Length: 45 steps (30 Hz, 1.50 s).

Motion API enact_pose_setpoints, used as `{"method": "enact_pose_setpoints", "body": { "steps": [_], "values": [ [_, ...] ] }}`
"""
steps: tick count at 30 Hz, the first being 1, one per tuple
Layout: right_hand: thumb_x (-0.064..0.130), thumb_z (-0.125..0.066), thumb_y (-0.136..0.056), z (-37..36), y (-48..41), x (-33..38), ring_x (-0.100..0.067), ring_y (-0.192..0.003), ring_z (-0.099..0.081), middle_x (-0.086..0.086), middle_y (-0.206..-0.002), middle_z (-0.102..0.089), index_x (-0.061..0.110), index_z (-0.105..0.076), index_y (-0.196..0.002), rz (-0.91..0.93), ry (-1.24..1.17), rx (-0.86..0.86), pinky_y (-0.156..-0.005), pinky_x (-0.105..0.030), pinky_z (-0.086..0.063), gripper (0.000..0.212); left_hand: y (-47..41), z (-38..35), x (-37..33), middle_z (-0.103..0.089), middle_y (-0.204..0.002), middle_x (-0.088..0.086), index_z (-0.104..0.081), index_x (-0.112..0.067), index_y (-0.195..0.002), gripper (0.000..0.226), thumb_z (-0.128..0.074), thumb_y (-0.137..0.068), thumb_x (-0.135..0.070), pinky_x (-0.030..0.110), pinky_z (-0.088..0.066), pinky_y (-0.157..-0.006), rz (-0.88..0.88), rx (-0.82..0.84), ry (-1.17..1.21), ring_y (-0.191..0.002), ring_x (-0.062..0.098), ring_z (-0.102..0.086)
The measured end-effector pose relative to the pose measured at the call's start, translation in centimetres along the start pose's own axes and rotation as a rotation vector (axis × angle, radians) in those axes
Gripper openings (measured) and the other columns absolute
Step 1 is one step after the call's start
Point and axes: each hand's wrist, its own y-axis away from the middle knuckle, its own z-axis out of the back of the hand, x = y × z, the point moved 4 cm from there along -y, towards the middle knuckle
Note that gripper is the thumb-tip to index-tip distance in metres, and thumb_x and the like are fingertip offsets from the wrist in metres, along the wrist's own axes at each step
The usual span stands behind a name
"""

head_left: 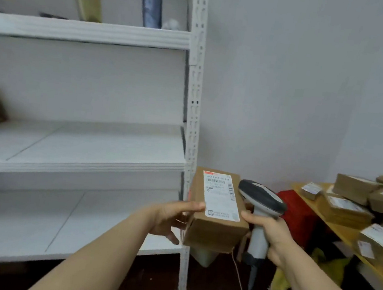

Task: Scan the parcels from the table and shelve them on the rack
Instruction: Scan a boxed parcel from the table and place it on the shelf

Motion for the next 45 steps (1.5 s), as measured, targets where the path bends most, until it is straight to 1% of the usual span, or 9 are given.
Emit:
{"method": "enact_pose_setpoints", "body": {
  "steps": [5, 11, 19, 23, 28, 32, 37, 42, 45],
  "values": [
    [0.005, -0.081, -0.050, -17.3, 3.5, -5.5, -0.029, -0.068, -0.072, -0.015, -0.082, -0.075, 0.003, -0.070, -0.091, -0.070, 0.004, 0.206, -0.070, -0.041, -0.059, 0.042, 11.7, 12.5, 7.4, -0.062, -0.113, 0.002, -0.056, -0.029, -0.122, 0.085, -0.080, -0.048, -0.062, 0.048, -0.047, -0.098, -0.033, -0.188, 0.142, -0.111, 0.017, -0.058],
    [0.009, -0.081, -0.054, -33.8, 7.5, -9.6, -0.020, -0.062, -0.072, -0.010, -0.080, -0.076, 0.006, -0.068, -0.098, -0.118, 0.021, 0.381, -0.050, -0.027, -0.056, 0.045, 23.2, 23.6, 14.5, -0.062, -0.120, 0.008, -0.055, -0.022, -0.124, 0.093, -0.086, -0.043, -0.057, 0.036, -0.054, -0.085, -0.046, -0.381, 0.345, -0.110, 0.020, -0.061],
    [0.015, -0.081, -0.050, -52.0, 9.3, -13.5, -0.025, -0.073, -0.072, -0.013, -0.090, -0.075, 0.007, -0.069, -0.099, -0.139, 0.078, 0.558, -0.061, -0.033, -0.056, 0.051, 31.9, 36.2, 20.5, -0.060, -0.116, 0.007, -0.056, -0.025, -0.118, 0.092, -0.074, -0.041, -0.072, 0.040, -0.048, -0.082, -0.109, -0.721, 0.495, -0.108, 0.023, -0.056],
    [0.016, -0.082, -0.050, -60.3, 7.2, -15.7, -0.027, -0.077, -0.070, -0.013, -0.093, -0.075, 0.007, -0.068, -0.102, -0.132, 0.049, 0.582, -0.058, -0.031, -0.055, 0.054, 33.0, 43.6, 21.6, -0.061, -0.115, 0.003, -0.057, -0.028, -0.109, 0.085, -0.074, -0.042, -0.078, 0.033, -0.050, -0.070, -0.112, -0.790, 0.536, -0.106, 0.020, -0.056],
    [0.015, -0.082, -0.070, -71.4, 2.2, -18.2, -0.017, -0.051, -0.061, -0.011, -0.067, -0.068, 0.002, -0.069, -0.091, -0.177, 0.021, 0.646, -0.048, -0.027, -0.053, 0.028, 31.9, 54.9, 22.6, -0.059, -0.120, 0.004, -0.051, -0.026, -0.123, 0.079, -0.061, -0.064, -0.077, 0.040, -0.051, -0.084, -0.093, -0.859, 0.587, -0.110, 0.023, -0.055],
    [0.023, -0.080, -0.076, -78.7, -1.8, -19.8, -0.018, -0.048, -0.060, -0.010, -0.061, -0.066, 0.002, -0.067, -0.086, -0.179, 0.084, 0.632, -0.049, -0.026, -0.053, 0.026, 31.0, 63.1, 23.2, -0.061, -0.118, 0.006, -0.054, -0.024, -0.121, 0.084, -0.065, -0.056, -0.077, 0.046, -0.050, -0.092, -0.039, -0.904, 0.602, -0.109, 0.024, -0.057],
    [0.031, -0.078, -0.079, -85.9, -5.3, -21.0, -0.019, -0.052, -0.060, -0.012, -0.072, -0.069, 0.004, -0.068, -0.093, -0.128, 0.180, 0.604, -0.054, -0.030, -0.054, 0.033, 29.7, 71.6, 23.8, -0.064, -0.113, 0.007, -0.057, -0.026, -0.112, 0.091, -0.066, -0.040, -0.079, 0.046, -0.049, -0.092, 0.005, -0.933, 0.613, -0.105, 0.027, -0.059],
    [0.039, -0.079, -0.077, -91.6, -9.6, -21.9, -0.020, -0.055, -0.068, -0.010, -0.062, -0.071, 0.007, -0.066, -0.092, -0.112, 0.268, 0.542, -0.061, -0.033, -0.058, 0.038, 26.5, 79.3, 23.6, -0.069, -0.106, 0.005, -0.062, -0.028, -0.108, 0.078, -0.066, -0.047, -0.076, 0.041, -0.050, -0.085, -0.022, -0.926, 0.614, -0.103, 0.025, -0.061],
    [0.036, -0.081, -0.074, -95.5, -12.2, -22.6, -0.026, -0.072, -0.073, -0.011, -0.074, -0.073, 0.010, -0.062, -0.094, -0.144, 0.245, 0.528, -0.073, -0.039, -0.060, 0.038, 23.8, 84.2, 23.6, -0.068, -0.105, 0.004, -0.062, -0.029, -0.104, 0.066, -0.060, -0.058, -0.076, 0.042, -0.046, -0.089, -0.025, -0.911, 0.529, -0.101, 0.023, -0.060]
  ]
}}
